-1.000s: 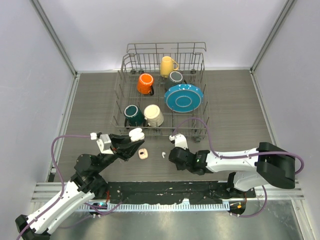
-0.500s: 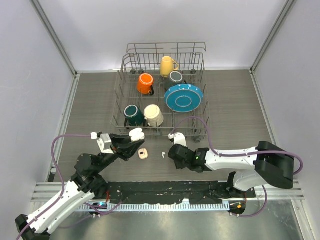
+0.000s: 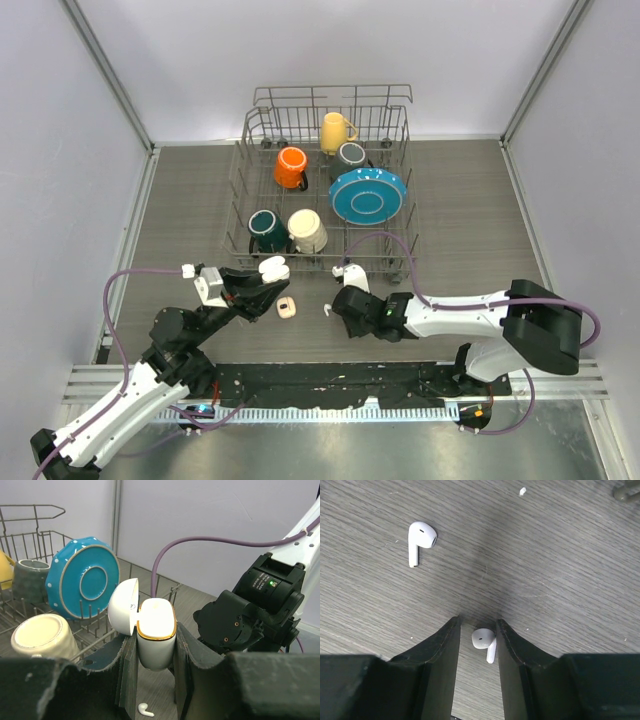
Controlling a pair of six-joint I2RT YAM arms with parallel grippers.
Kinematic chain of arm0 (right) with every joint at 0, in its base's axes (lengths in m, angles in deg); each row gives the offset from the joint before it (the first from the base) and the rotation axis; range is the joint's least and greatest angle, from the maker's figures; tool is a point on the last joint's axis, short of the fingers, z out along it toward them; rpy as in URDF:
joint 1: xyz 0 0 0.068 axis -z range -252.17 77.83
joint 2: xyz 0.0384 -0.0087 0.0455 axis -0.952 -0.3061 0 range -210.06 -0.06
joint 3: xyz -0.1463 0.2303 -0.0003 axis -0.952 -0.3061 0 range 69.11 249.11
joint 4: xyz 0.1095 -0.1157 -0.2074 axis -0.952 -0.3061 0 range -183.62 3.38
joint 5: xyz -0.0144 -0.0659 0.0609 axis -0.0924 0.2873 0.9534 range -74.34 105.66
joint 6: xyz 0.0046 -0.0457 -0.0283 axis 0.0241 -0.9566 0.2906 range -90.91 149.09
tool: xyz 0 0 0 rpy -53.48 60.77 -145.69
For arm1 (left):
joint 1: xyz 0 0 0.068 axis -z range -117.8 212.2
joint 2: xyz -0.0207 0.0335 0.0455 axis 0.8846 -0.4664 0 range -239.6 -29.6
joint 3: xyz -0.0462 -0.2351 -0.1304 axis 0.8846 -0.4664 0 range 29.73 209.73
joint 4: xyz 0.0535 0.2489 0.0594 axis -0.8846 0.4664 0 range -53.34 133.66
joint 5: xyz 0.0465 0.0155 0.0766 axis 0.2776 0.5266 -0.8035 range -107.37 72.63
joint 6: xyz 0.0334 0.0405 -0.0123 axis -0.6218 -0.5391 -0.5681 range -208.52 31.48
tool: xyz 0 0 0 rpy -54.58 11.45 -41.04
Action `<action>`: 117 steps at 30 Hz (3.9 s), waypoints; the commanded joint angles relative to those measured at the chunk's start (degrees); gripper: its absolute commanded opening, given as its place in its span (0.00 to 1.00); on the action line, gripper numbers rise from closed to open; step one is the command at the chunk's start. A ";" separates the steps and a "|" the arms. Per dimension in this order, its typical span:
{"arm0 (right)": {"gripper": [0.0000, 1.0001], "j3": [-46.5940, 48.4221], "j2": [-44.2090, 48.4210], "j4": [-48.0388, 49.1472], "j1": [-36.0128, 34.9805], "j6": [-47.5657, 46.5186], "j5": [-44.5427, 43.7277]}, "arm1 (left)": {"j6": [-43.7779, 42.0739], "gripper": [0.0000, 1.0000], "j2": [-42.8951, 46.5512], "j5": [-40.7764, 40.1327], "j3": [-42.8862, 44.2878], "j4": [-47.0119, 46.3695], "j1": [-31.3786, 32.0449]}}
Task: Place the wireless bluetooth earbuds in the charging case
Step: Pick up the earbud from the center of the board.
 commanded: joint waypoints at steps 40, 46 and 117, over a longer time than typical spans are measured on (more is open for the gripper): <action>0.13 -0.94 -1.82 -11.30 0.18 24.99 -5.39 | -0.03 0.00 0.99 -1.17 0.84 -0.11 0.13; 0.38 0.12 -1.12 -11.48 0.18 20.16 -5.39 | -0.29 0.00 1.17 -1.35 0.75 0.15 0.13; 0.01 19.36 22.36 -8.77 -11.75 0.65 -40.43 | 1.82 0.00 -8.49 1.46 1.10 -6.43 0.13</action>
